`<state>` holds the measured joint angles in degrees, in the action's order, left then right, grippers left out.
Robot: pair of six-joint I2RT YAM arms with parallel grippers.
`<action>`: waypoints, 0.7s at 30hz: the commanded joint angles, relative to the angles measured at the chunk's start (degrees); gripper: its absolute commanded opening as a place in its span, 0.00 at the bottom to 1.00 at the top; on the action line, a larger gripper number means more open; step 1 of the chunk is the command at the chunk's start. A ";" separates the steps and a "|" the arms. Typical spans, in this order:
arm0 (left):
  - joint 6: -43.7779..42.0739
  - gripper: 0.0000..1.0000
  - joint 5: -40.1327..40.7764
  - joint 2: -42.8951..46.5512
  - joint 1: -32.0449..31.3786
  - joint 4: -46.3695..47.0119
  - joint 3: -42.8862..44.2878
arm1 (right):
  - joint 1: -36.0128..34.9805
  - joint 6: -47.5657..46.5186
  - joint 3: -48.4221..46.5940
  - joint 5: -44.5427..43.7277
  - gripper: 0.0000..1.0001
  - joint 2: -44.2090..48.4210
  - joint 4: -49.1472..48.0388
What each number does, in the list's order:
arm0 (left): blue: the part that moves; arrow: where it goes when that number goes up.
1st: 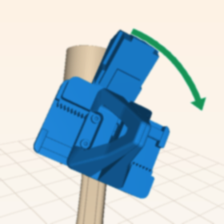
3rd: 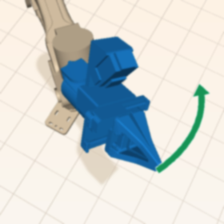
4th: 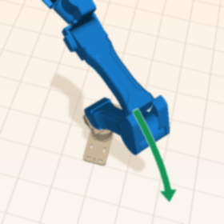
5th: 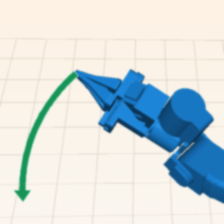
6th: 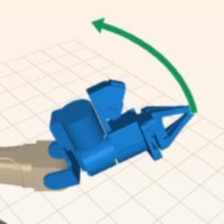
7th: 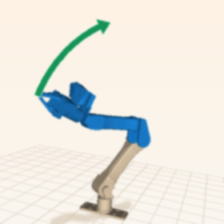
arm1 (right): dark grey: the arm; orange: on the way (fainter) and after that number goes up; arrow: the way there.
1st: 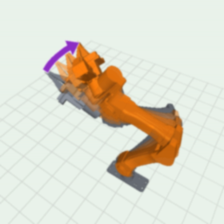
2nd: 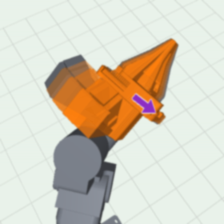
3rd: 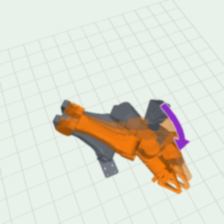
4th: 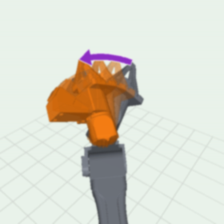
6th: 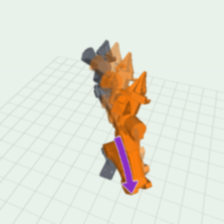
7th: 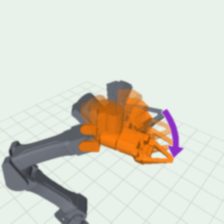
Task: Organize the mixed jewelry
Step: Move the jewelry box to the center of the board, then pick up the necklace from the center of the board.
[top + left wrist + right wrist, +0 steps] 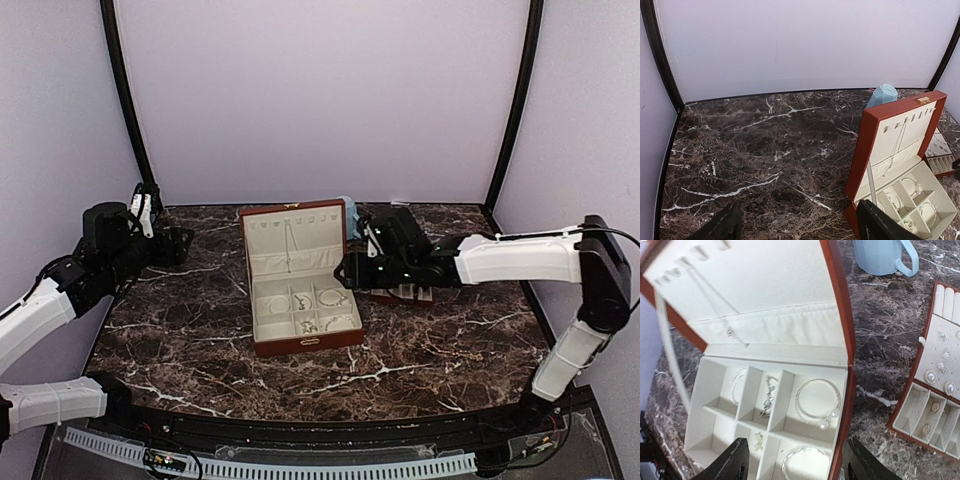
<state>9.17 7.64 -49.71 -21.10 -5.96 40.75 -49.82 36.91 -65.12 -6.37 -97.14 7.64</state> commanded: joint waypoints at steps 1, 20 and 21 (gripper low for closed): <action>-1.46 0.82 0.96 0.53 0.27 0.88 -0.85 | 0.38 -1.10 11.46 6.92 0.68 13.35 -4.12; -2.05 0.84 0.89 0.21 0.27 1.04 -1.27 | 2.36 9.17 28.36 -12.05 0.49 24.64 20.99; -2.05 0.84 0.93 0.27 0.27 1.04 -1.32 | 2.36 9.15 28.38 -11.96 0.46 24.04 21.03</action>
<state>7.88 8.21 -49.80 -21.10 -5.85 40.21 -47.90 45.19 -37.32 -15.46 -71.22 27.22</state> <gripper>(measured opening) 0.839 0.495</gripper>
